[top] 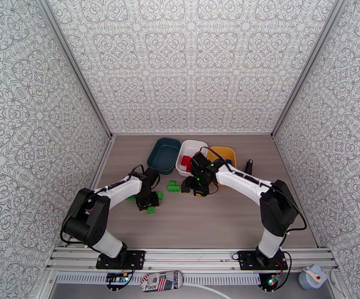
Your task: Sort the legos into containers by color
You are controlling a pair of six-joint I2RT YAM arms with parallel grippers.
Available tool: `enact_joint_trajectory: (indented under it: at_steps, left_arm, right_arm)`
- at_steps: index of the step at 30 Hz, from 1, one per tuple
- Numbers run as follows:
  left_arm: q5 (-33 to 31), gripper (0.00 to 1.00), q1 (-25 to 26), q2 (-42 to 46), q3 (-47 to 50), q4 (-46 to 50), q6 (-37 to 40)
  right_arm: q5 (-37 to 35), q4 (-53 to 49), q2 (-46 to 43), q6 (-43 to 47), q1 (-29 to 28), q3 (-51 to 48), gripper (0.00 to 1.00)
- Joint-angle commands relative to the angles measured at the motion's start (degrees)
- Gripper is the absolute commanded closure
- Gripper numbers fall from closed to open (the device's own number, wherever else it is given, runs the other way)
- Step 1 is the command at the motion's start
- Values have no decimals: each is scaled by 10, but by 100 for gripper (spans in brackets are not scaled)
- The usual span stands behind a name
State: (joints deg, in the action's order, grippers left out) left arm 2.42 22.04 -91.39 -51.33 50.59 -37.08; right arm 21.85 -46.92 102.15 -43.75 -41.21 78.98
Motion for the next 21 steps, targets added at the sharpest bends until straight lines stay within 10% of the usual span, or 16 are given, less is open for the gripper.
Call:
enact_joint_trajectory:
  at_steps: [1, 11, 21]
  left_arm:
    - [-11, 61, 4, 28, -18, 32, 2]
    - [112, 62, -61, 97, -94, -11, 9]
    - [202, 62, -134, -69, -300, -57, 6]
  right_arm:
    - [-12, 3, -11, -2, -1, -4, 35]
    - [20, 25, 7, 7, 1, 47, 34]
    - [24, 36, 27, -4, 27, 92, 29]
